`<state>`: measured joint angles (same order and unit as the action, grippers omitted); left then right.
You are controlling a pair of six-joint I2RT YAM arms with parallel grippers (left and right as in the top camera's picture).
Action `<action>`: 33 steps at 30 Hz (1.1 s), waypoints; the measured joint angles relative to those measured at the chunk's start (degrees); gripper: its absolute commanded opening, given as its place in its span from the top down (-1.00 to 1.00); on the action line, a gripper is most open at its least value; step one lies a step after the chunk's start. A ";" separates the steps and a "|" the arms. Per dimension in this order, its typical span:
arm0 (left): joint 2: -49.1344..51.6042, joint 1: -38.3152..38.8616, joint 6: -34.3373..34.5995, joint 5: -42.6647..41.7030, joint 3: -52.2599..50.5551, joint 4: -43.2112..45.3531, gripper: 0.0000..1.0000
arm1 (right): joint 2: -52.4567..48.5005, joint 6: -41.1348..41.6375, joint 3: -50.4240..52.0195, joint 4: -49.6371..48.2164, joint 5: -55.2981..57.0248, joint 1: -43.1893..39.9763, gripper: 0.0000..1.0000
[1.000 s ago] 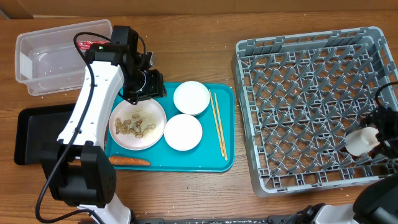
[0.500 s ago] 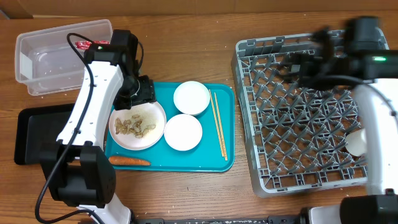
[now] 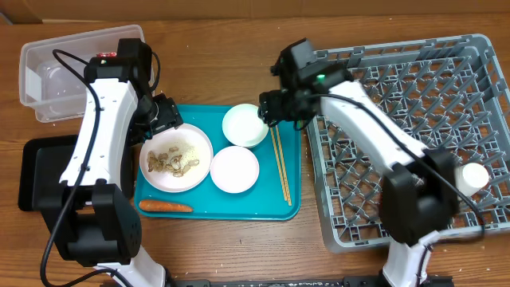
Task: Sort waste into correct bins and load items into the dishwasher
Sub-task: 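Grasp the white bowl on the tray with the right gripper and lift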
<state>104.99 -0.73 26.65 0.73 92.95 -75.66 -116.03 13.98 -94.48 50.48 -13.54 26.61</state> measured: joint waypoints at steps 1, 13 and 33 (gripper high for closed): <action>0.00 0.00 0.02 -0.02 0.00 -0.02 -0.60 | -0.98 0.24 0.00 -0.61 0.44 0.07 -0.34; 0.00 0.00 0.66 -0.02 0.00 -0.24 -0.61 | -8.04 1.73 0.00 -3.41 2.21 0.07 0.62; 0.00 0.00 0.83 0.22 0.02 -0.46 -0.61 | -6.23 1.07 -23.71 19.02 7.67 -6.43 0.92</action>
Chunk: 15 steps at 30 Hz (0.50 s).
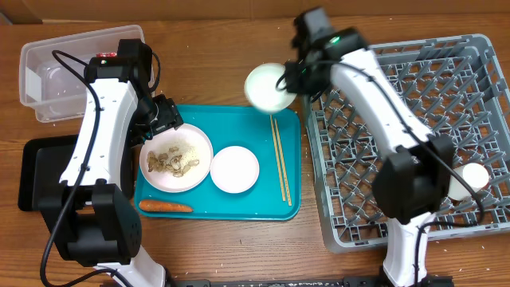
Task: Sort waste into correct bins and load items into the dishwasher
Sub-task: 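Grasp the white bowl on the tray with the right gripper and lift, then place the white bowl in the upper right of the dish rack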
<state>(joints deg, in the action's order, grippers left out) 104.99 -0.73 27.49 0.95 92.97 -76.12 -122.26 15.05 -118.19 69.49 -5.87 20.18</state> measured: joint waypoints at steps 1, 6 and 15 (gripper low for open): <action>0.00 0.00 0.00 0.07 0.00 0.00 -0.61 | 0.81 -0.04 -2.29 1.53 2.40 -1.03 0.92; 0.00 0.00 0.00 0.22 0.00 0.04 -0.61 | 7.80 0.48 -7.58 7.69 25.42 -8.20 0.92; 0.00 0.00 0.00 0.24 0.00 1.68 -0.61 | 8.31 12.46 -5.22 12.26 62.29 -22.62 0.92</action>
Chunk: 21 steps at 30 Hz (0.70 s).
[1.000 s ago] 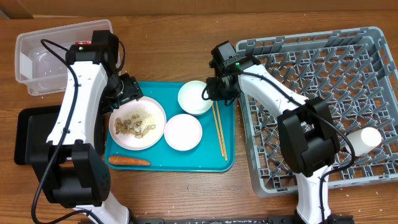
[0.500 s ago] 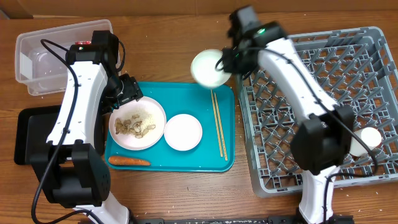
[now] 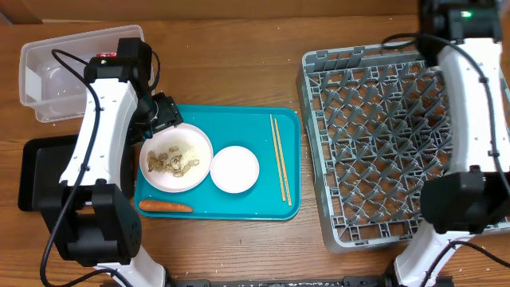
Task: Sort waste into correct bins and load items into the dishwasher
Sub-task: 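Place the white bowl in the upper right of the dish rack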
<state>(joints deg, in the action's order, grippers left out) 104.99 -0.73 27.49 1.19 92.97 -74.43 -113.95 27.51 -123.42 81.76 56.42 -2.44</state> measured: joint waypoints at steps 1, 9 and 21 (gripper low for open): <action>0.00 0.00 0.00 -0.02 0.00 0.33 -0.61 | -0.17 1.03 0.83 -0.31 2.16 -1.60 0.92; 0.00 0.00 0.04 -0.04 0.00 1.25 -0.61 | -3.06 4.20 10.51 -6.93 8.37 -8.79 0.92; 0.00 0.00 0.04 -0.74 0.00 1.73 -0.62 | -5.27 5.07 22.86 -11.69 1.25 -2.75 0.69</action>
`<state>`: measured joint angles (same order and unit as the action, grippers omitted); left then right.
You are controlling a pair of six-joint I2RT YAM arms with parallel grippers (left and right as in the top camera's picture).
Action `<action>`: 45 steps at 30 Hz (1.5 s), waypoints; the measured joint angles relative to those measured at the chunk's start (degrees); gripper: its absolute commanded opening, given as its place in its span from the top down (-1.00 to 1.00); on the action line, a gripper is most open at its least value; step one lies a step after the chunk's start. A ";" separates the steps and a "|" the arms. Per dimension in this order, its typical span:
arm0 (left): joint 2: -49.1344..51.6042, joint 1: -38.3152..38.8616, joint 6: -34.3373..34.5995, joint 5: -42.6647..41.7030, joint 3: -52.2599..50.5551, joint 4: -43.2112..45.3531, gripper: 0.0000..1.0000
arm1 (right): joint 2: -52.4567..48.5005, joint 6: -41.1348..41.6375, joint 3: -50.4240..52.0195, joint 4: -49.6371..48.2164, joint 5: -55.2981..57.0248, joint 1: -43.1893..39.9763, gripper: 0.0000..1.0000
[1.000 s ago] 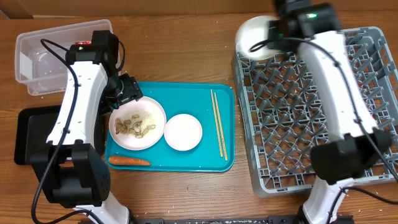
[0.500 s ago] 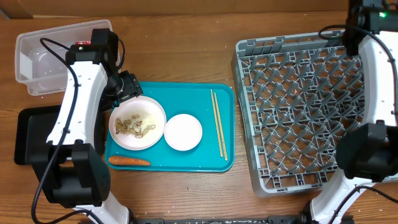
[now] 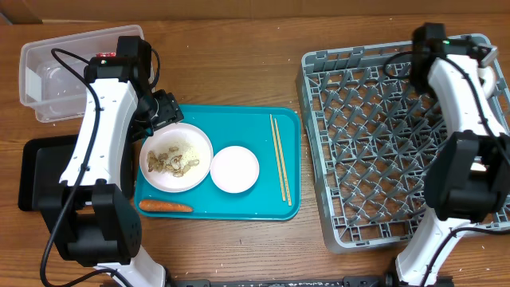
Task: Sort waste into correct bins and load items into the dishwasher
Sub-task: 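Place the white bowl in the upper right of the dish rack, then grasp the pink bowl on the tray with the right gripper and lift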
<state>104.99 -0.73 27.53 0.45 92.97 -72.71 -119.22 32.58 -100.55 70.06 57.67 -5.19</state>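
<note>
A white plate of food scraps (image 3: 176, 158) sits on the left of the teal tray (image 3: 239, 119). An empty white dish (image 3: 234, 169), a pair of chopsticks (image 3: 280, 158) and a carrot (image 3: 166, 206) are also on the tray. My left gripper (image 3: 165, 112) hangs at the plate's far-left rim; its jaws are hard to read. My right gripper (image 3: 480, 57) is over the far right corner of the grey dishwasher rack (image 3: 374, 151). It seems to hold the white bowl (image 3: 485, 76), of which only a sliver shows.
A clear plastic bin (image 3: 56, 68) stands at the far left with a black bin (image 3: 36, 171) in front of it. The right arm's white links lie across the rack's right side and hide part of it.
My right arm has come down from the frame's top right edge, and its gripper is now over the rack's far right corner. The left arm and the tray items have not moved.
My right gripper was at the white bowl on the tray's far side. Then it held the bowl above the tray's far edge beside the rack. Then arm and bowl were up at the top right, and now they are over the rack's far right corner.
</note>
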 measured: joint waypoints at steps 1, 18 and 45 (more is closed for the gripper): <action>0.00 0.00 0.00 0.00 0.00 0.00 -0.61 | -0.02 0.07 0.92 0.31 -1.62 0.85 0.66; 0.00 0.00 -0.28 0.00 0.00 -0.39 -0.68 | 0.46 -0.22 -2.78 7.10 -17.84 10.97 -0.28; 0.00 0.00 -0.92 0.00 0.00 -0.39 -0.75 | 8.13 -25.92 3.30 -3.28 -75.56 35.15 -0.44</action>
<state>104.99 -0.73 26.61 0.45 92.97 -73.10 -111.09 6.66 -97.25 66.78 -17.89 29.95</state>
